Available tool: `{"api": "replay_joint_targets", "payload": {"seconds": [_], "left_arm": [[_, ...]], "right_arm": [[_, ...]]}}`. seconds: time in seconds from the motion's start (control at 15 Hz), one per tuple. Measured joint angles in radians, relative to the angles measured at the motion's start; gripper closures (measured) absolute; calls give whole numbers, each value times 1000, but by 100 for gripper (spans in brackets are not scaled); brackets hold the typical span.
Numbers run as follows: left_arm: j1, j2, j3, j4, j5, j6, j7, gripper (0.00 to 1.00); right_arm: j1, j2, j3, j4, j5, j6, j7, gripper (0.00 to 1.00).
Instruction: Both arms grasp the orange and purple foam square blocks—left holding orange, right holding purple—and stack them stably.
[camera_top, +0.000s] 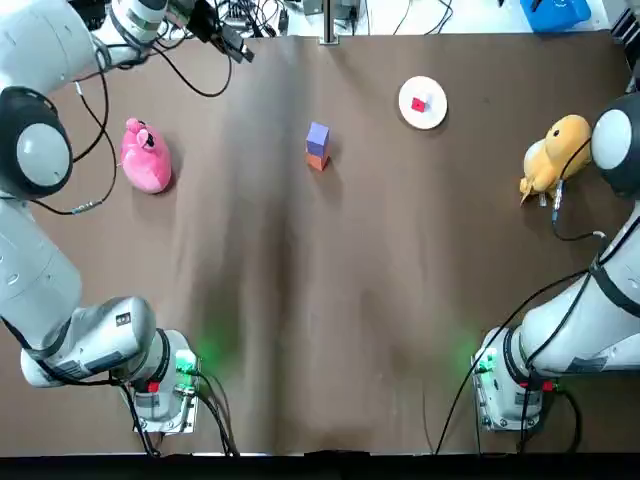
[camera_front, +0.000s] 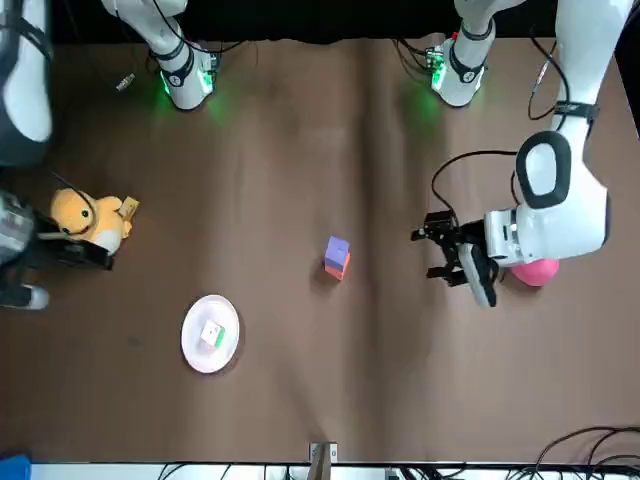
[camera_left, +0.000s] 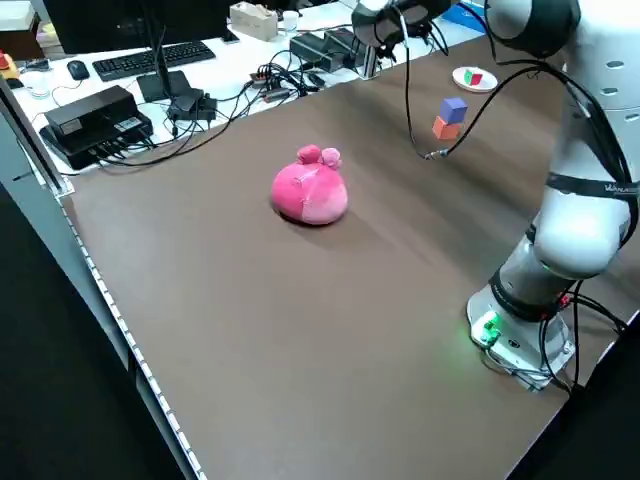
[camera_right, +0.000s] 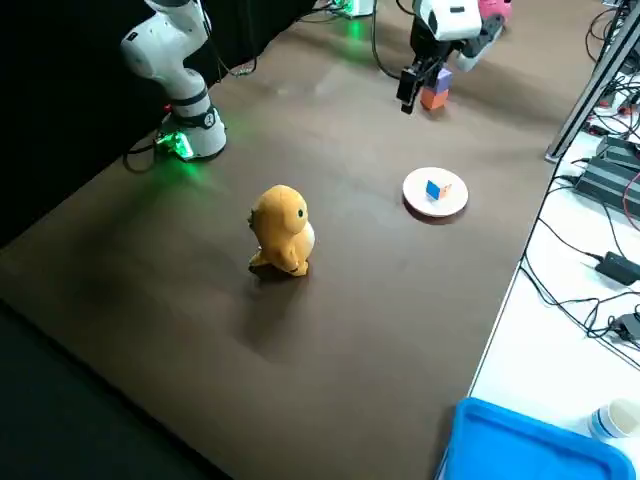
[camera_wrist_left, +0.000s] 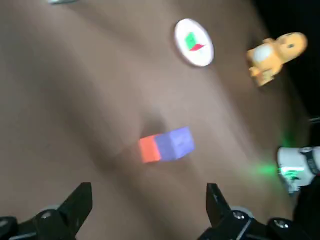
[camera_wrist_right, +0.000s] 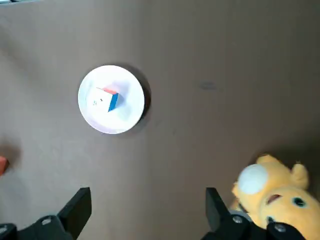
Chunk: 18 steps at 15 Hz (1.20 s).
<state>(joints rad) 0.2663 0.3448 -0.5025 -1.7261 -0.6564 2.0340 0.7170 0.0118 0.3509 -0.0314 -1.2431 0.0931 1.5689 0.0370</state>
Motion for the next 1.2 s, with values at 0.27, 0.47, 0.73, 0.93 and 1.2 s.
{"api": "replay_joint_targets", "payload": {"seconds": [0.27, 0.47, 0.73, 0.93, 1.2], "left_arm": [[10, -22, 24, 4, 216, 5, -36, 0], [29, -48, 46, 24, 321, 7, -52, 0], [62, -114, 49, 24, 409, 1, -262, 0], [75, -166, 49, 22, 495, -10, -351, 0], [76, -220, 49, 23, 623, -143, -440, 0]], "right_arm": [[-1, -122, -38, 1, -6, -142, -78, 0], [-1, -228, -39, -31, -7, -202, -84, 0], [0, -326, -39, -161, -15, -136, -87, 0], [6, -392, -38, -297, -47, -9, -89, 0], [10, -454, -35, -387, -55, 31, -89, 0]]}}
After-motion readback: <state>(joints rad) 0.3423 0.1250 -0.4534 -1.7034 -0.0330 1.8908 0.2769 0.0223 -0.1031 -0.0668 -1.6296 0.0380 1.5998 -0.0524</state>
